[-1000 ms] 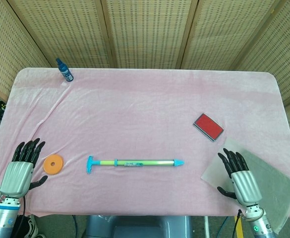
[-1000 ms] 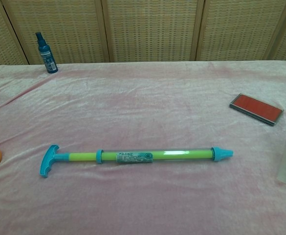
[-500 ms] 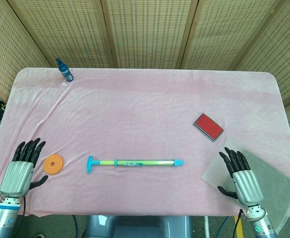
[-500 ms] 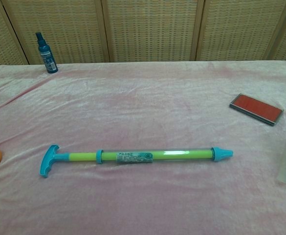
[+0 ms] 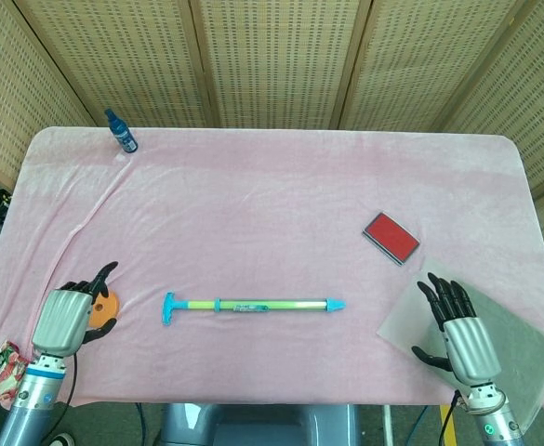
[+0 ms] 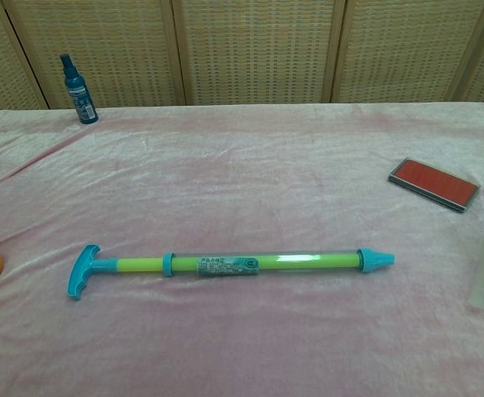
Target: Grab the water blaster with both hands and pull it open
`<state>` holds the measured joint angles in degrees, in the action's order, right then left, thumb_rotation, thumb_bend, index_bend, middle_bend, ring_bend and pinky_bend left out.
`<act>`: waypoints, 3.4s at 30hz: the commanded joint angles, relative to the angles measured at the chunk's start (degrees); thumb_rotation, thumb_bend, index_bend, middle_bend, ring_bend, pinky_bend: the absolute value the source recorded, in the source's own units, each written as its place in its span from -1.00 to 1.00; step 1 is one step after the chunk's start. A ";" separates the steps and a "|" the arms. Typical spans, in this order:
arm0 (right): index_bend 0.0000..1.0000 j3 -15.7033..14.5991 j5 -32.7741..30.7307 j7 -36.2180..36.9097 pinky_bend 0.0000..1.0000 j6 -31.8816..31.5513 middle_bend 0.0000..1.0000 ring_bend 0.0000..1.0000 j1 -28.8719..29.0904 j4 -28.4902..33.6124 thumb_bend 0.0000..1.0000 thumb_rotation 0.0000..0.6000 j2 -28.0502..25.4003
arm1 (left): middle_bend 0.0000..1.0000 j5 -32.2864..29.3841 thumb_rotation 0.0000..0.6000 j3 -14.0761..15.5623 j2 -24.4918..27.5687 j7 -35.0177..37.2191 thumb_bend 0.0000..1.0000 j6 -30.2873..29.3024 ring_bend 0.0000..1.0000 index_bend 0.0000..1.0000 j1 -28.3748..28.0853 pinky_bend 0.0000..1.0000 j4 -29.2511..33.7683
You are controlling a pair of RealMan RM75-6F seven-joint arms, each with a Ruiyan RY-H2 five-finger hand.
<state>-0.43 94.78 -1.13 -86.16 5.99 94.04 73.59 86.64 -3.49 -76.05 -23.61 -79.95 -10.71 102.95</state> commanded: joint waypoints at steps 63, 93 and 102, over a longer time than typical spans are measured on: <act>-1.00 1.03 -2.34 4.84 -1.00 1.30 -1.00 -1.00 0.39 0.61 -0.65 1.00 -1.88 | 0.78 -35.06 1.00 -5.91 -21.03 -24.10 0.25 10.12 0.68 0.54 -21.95 0.55 -8.06; -0.20 10.07 -9.03 -32.97 0.45 9.36 0.93 0.87 9.64 14.10 -0.45 1.00 9.29 | 0.79 -47.52 1.00 -8.46 0.30 -27.59 0.27 12.35 0.68 0.56 -27.35 0.55 6.14; -0.31 13.28 -20.41 -48.37 0.59 13.23 1.00 1.00 15.44 16.85 -0.41 1.00 17.96 | 0.79 -49.07 1.00 -6.95 1.40 -26.99 0.27 11.94 0.68 0.56 -28.81 0.55 7.39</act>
<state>11.61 77.39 -46.29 -73.99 19.51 110.05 88.88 37.62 -10.51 -74.70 -50.63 -67.97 -39.46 110.29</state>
